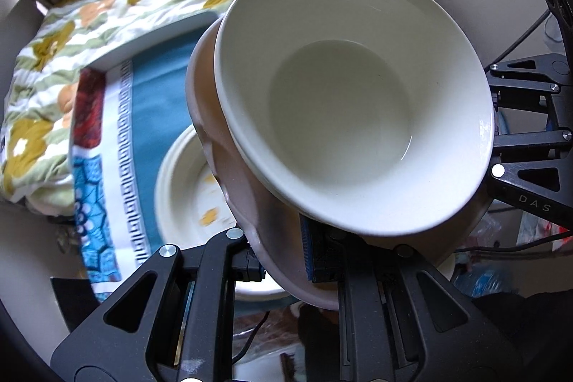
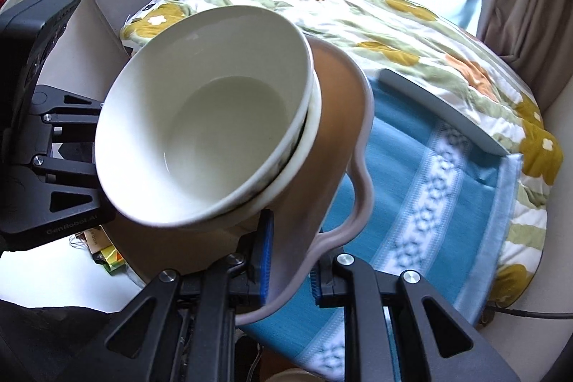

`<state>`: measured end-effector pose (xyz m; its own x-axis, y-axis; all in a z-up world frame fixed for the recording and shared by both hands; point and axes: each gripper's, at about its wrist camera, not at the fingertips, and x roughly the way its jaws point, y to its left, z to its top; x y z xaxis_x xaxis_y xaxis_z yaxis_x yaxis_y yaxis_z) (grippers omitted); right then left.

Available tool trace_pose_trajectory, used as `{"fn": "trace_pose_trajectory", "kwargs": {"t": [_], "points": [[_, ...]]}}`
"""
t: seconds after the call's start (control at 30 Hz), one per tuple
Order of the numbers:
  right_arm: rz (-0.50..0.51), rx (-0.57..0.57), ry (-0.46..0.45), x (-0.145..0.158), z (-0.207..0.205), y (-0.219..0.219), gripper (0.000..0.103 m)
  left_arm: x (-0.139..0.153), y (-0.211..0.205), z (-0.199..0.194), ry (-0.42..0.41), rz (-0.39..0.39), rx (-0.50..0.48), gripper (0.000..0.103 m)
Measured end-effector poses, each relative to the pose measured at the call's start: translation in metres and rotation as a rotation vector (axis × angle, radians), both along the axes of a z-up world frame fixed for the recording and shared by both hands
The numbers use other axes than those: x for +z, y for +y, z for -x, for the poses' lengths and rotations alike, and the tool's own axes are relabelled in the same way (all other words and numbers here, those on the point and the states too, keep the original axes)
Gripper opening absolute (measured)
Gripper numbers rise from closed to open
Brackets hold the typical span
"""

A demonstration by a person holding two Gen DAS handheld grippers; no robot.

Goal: Organize plates and bowls
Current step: 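Lower the bowl stack onto the plate stack and open both grippers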

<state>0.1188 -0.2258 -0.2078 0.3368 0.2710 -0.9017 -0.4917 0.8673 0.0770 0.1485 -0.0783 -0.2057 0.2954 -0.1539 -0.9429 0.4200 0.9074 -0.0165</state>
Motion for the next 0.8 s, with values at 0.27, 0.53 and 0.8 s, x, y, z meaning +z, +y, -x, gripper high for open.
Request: {"fn": "trace_pose_trajectory", "kwargs": {"t": [0.27,0.53,0.8], "points": [[-0.001,-0.044,0.059,-0.038,-0.004,0.069,0.016,-0.040,0.066,-0.011,0.065,-0.016,-0.026,0.012],[0.012,-0.106,0.096,-0.061,0.000,0.092,0.016,-0.058,0.077,-0.012,0.062,-0.004,-0.063,0.011],[0.034,-0.148,0.116,-0.067,0.002,0.082,0.016,-0.071,0.066,-0.010,0.090,0.016,-0.093,0.011]]}}
